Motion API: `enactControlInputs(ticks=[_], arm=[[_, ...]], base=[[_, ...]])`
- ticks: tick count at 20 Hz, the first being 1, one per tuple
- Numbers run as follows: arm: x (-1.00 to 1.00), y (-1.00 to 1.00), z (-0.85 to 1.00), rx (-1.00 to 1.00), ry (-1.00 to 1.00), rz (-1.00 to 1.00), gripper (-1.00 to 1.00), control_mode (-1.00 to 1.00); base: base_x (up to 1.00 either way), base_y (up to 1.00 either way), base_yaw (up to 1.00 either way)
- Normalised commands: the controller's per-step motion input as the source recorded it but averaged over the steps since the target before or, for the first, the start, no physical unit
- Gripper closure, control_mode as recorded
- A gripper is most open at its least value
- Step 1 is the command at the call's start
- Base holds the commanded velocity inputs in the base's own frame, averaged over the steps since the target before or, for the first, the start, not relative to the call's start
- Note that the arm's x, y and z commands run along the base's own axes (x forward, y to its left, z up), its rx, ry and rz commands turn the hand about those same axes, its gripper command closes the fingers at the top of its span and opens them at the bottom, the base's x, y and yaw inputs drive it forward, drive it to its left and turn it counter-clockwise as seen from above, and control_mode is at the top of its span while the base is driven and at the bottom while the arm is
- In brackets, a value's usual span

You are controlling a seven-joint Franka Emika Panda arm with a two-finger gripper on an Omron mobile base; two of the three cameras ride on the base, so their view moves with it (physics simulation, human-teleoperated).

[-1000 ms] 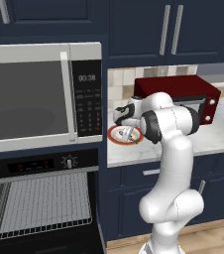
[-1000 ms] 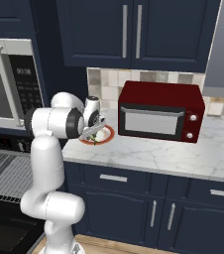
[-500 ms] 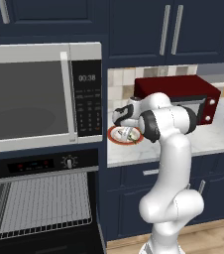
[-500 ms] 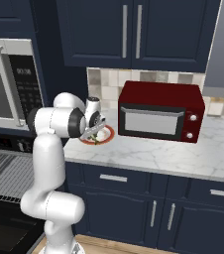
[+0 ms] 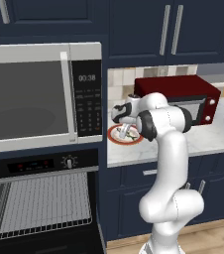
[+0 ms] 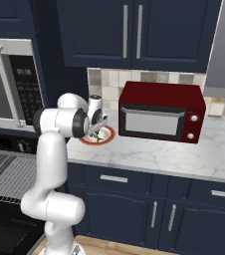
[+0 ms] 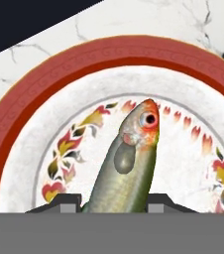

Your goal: Take the fish from the oven and place it on the plate on the counter.

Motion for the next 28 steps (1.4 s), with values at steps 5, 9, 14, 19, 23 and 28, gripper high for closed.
enactControlInputs(ticks=[5, 9, 14, 19, 23, 28], arm=[[0.01, 0.01, 0.00, 0.00, 0.00, 0.00, -1.00, -1.00], [0.00, 0.00, 0.00, 0.00, 0.00, 0.00, -1.00, -1.00], [0.00, 0.00, 0.00, 0.00, 0.00, 0.00, -1.00, -1.00], [-0.68, 0.00, 0.03, 0.00, -0.04, 0.00, -1.00, -1.00], [-0.74, -0.03, 0.56, 0.01, -0.10, 0.00, -1.00, -1.00], [-0.77, -0.19, 0.75, 0.02, -0.14, 0.00, -1.00, -1.00]], base=[[0.00, 0.00, 0.00], [0.00, 0.00, 0.00], [0.00, 0.00, 0.00], [0.00, 0.00, 0.00], [0.00, 0.00, 0.00], [0.00, 0.00, 0.00]])
